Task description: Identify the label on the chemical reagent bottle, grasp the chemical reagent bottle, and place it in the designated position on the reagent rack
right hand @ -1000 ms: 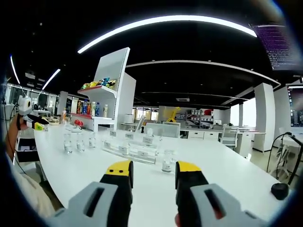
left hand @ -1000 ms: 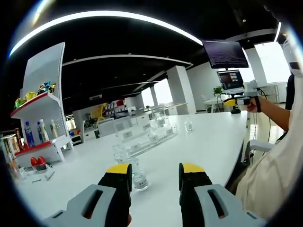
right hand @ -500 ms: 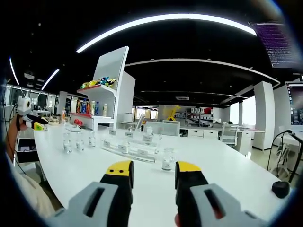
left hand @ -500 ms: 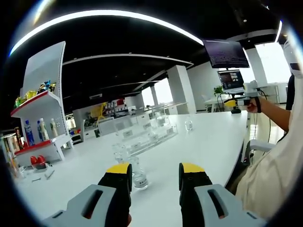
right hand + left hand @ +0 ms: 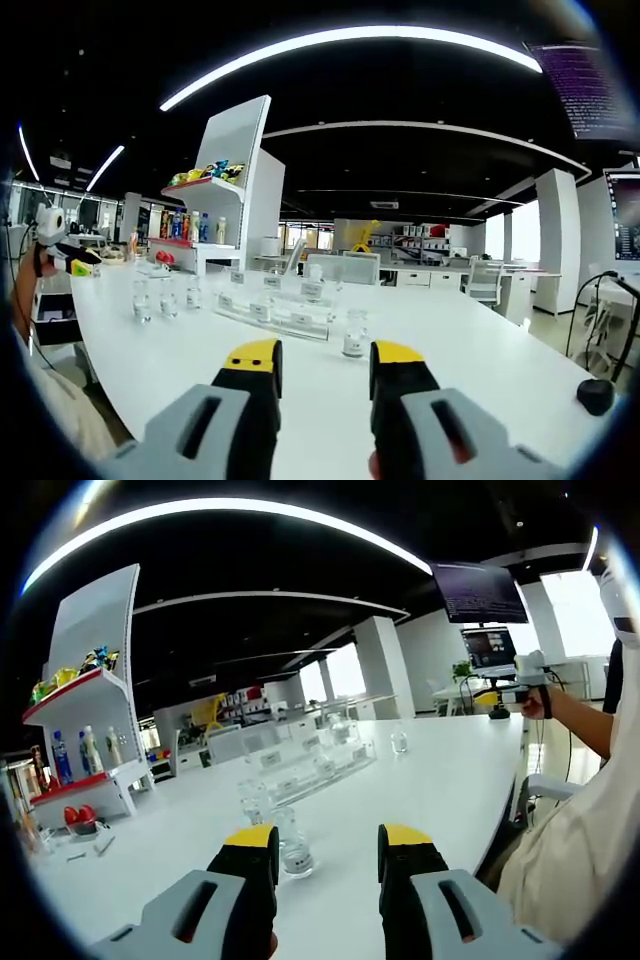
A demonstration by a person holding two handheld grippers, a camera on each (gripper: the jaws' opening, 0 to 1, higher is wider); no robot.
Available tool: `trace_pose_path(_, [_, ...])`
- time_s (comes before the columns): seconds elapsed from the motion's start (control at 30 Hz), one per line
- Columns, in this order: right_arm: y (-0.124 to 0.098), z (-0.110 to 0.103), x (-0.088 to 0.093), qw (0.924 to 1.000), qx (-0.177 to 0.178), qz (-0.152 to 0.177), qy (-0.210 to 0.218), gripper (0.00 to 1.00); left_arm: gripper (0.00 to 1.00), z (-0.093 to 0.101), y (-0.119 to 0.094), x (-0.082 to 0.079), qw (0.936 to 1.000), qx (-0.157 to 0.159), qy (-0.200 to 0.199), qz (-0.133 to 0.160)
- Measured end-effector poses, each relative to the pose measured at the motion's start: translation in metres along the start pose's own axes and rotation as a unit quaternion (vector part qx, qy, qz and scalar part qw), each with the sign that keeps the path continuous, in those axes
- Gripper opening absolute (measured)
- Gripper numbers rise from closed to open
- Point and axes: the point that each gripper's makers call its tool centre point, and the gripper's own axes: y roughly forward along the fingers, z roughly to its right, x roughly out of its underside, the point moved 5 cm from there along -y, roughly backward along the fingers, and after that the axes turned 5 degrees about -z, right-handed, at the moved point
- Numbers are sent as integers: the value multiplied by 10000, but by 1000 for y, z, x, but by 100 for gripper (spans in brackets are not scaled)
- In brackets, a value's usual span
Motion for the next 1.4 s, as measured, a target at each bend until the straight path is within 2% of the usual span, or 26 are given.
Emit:
trace_pose_path(0.6, [8, -2, 5, 9999, -17, -51, 90, 34, 40, -3, 5, 10, 9998, 15, -65, -168])
trace_pose_path(0.87, [16, 7, 9, 9998, 98, -80, 133, 34, 40, -3, 5, 11, 9998, 38, -81, -185])
trace_pose_path(1.4, [49, 9, -5, 9997, 5, -206, -125, 34, 40, -2, 6, 9, 9998, 51, -78, -185])
